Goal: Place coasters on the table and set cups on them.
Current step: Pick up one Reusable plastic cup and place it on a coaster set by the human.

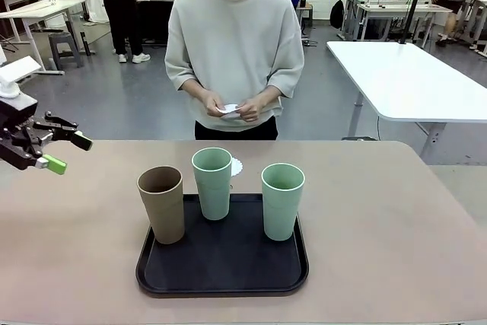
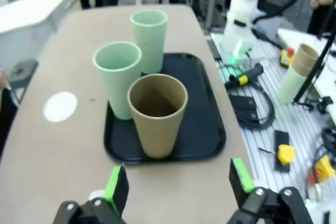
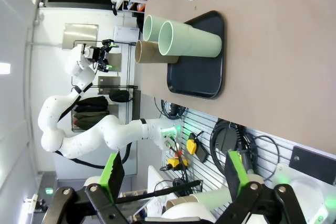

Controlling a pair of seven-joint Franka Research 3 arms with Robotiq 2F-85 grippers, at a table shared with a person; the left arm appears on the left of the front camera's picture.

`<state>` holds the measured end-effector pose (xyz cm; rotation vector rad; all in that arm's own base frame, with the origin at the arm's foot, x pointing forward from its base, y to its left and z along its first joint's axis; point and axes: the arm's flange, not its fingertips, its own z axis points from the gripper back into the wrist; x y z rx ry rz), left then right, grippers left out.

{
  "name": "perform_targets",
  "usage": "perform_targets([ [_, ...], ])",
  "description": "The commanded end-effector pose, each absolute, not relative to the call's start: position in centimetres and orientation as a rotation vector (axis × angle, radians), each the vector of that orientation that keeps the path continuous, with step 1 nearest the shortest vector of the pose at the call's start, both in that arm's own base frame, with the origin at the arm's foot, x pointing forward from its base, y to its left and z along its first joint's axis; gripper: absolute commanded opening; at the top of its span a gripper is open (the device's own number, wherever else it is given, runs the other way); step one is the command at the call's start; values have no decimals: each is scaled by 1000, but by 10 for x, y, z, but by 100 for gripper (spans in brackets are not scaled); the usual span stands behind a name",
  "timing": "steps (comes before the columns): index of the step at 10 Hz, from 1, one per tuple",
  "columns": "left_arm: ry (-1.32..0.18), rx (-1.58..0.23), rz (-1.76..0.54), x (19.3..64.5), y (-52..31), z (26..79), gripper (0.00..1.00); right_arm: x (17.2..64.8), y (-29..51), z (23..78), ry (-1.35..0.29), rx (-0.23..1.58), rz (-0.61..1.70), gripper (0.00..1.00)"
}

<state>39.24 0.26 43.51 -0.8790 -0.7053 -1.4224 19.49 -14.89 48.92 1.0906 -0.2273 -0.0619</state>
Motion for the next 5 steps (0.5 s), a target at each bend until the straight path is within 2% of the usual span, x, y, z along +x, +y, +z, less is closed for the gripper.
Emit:
perform_targets([
  [1, -786, -824, -1383, 382, 0, 418, 100, 195, -150, 489, -226, 1098, -63, 100],
  [5, -902, -666, -1379, 372, 3, 404, 100, 195, -150, 489, -226, 1098, -63, 100],
])
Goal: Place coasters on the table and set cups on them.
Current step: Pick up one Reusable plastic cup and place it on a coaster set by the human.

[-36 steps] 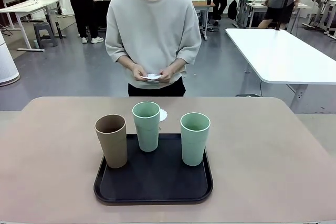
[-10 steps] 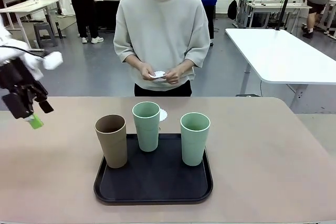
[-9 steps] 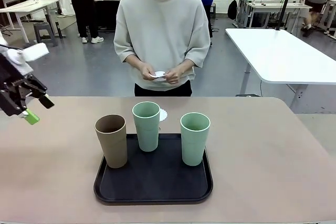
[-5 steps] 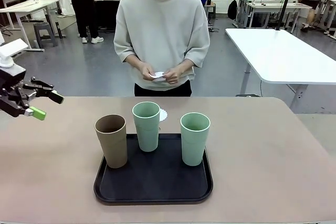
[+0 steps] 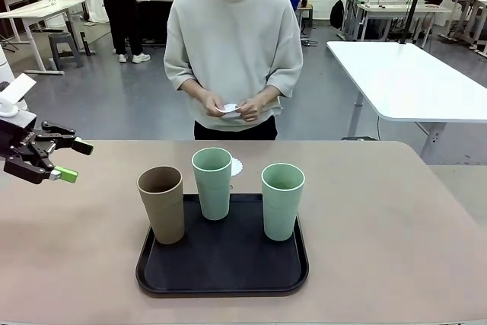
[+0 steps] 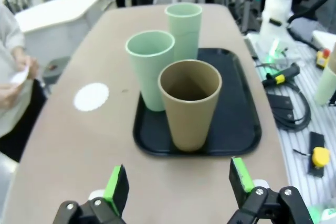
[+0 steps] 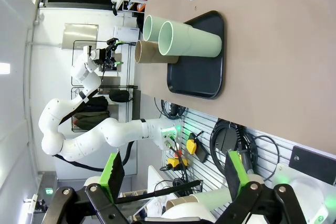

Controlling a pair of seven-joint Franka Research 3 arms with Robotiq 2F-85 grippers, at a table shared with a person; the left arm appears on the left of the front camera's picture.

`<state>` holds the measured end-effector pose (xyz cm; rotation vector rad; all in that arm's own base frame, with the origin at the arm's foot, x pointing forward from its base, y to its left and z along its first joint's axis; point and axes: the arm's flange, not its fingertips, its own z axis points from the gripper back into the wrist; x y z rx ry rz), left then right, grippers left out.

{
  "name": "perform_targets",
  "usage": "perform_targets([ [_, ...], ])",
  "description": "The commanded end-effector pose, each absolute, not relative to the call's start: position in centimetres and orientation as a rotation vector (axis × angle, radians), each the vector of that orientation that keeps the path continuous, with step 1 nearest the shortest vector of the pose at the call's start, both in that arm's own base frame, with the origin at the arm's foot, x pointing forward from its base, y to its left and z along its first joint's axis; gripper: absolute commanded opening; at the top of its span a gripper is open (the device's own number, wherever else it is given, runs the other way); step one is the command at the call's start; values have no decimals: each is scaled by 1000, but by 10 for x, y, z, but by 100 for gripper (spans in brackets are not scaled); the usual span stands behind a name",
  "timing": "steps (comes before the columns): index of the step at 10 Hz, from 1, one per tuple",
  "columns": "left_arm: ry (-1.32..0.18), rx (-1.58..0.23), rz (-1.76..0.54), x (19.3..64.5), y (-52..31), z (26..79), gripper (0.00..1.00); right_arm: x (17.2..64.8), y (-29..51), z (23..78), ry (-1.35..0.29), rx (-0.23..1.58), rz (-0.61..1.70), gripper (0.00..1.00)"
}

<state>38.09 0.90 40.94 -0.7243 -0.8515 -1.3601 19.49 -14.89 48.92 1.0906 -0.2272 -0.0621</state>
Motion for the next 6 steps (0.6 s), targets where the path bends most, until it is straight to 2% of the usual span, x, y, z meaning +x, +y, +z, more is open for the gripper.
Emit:
perform_targets([
  [1, -866, -621, -1402, 372, -2, 402, 100, 195, -150, 489, -226, 1098, -63, 100],
  [2, -807, -535, -1355, 369, -8, 406, 100, 195, -150, 489, -226, 1098, -63, 100],
  [3, -853, -682, -1378, 379, 6, 409, 100, 195, -150, 489, -226, 1098, -63, 100],
  [6, -853, -682, -1378, 379, 6, 409, 100, 195, -150, 489, -226, 1098, -63, 100],
])
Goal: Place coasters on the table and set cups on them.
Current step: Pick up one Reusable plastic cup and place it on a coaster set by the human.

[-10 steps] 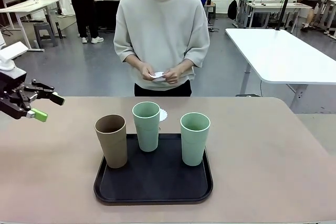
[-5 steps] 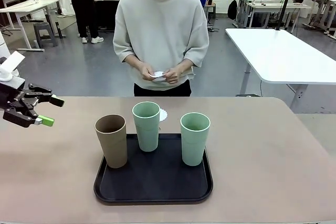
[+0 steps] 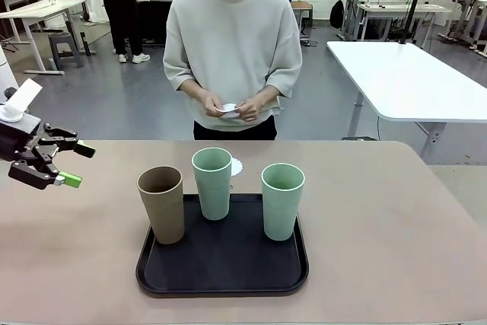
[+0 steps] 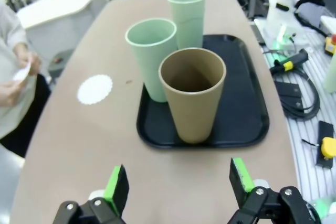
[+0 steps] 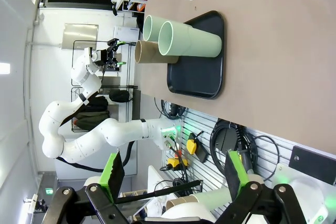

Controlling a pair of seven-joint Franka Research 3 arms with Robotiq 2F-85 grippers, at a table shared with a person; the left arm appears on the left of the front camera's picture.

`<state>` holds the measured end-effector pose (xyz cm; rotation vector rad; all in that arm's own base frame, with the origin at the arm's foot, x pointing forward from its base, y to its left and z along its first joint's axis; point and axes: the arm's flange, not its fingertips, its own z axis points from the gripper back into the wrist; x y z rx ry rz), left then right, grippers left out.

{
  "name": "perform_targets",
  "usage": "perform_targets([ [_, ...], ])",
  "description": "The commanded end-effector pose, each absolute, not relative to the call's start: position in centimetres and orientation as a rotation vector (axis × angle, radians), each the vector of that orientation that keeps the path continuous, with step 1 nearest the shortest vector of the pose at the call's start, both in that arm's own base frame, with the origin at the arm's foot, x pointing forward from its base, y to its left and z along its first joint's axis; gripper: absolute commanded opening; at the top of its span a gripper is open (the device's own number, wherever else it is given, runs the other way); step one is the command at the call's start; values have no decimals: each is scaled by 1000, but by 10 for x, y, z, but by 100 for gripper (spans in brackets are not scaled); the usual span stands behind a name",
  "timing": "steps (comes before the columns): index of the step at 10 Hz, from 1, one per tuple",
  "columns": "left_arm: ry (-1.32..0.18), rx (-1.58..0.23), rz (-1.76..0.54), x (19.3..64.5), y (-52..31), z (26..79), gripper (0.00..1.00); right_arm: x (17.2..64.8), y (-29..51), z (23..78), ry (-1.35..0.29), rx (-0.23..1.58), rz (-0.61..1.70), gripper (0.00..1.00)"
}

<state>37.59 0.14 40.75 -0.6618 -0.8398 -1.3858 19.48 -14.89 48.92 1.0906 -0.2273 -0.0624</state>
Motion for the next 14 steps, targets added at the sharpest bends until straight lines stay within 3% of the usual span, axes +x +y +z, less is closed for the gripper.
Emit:
perform_targets([
  [1, -853, -682, -1378, 379, 6, 409, 100, 195, -150, 489, -226, 1098, -63, 100],
  [2, -840, -662, -1386, 376, 1, 407, 100, 195, -150, 489, -226, 1098, -63, 100],
  [3, -805, -756, -1419, 379, 7, 394, 100, 195, -150, 489, -226, 1098, -63, 100],
  [6, -864, -833, -1489, 386, 15, 360, 100, 195, -150, 489, -226, 1098, -63, 100],
  [9, -1024, -843, -1484, 395, 7, 332, 100, 195, -150, 489, -226, 1098, -63, 100],
  [14, -1035, -949, -1389, 404, -15, 293, 100, 195, -150, 489, -226, 1098, -63, 100],
])
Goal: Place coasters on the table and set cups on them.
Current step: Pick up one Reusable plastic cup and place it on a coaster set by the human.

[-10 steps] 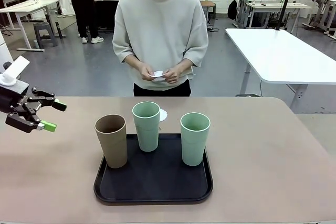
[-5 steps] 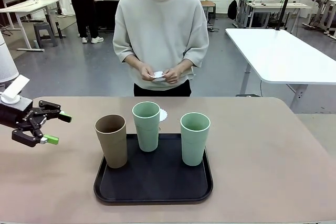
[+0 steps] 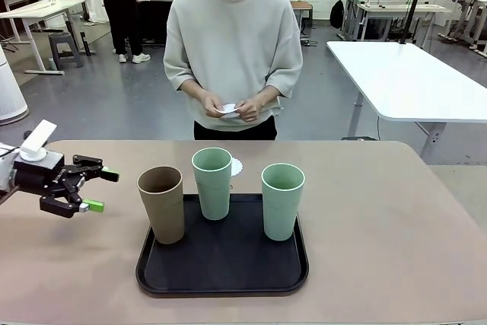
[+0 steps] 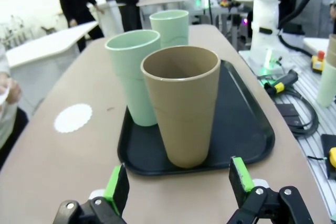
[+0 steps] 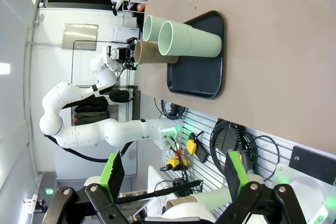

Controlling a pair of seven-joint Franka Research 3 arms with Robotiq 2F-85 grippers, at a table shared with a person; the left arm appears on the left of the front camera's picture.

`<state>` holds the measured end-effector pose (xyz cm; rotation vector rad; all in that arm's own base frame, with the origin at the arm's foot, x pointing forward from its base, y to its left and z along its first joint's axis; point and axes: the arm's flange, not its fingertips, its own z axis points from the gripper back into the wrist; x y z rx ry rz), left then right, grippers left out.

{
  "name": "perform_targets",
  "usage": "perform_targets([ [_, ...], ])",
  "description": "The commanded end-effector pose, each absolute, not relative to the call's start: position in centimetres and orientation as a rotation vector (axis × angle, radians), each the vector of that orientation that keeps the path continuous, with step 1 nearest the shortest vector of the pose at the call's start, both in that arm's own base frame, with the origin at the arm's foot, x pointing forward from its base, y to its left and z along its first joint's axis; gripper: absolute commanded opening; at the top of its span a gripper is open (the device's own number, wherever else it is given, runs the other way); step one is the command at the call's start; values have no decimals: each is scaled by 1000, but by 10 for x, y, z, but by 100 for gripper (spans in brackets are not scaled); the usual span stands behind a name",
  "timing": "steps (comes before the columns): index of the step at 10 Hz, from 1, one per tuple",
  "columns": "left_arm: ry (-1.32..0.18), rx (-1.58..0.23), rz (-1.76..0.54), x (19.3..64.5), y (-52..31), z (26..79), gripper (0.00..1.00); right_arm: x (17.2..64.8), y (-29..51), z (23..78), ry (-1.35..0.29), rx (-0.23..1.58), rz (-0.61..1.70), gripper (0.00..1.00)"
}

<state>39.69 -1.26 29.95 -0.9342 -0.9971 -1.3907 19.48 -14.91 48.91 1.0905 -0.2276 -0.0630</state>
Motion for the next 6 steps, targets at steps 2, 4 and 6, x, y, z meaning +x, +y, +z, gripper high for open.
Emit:
perform_targets([
  [2, -982, -998, -1373, 404, -29, 286, 100, 195, -150, 489, -226, 1098, -63, 100],
  [4, -971, -1025, -1401, 403, -48, 275, 100, 195, -150, 489, -226, 1098, -63, 100],
  [6, -971, -1047, -1412, 401, -63, 267, 100, 195, -150, 489, -226, 1098, -63, 100],
])
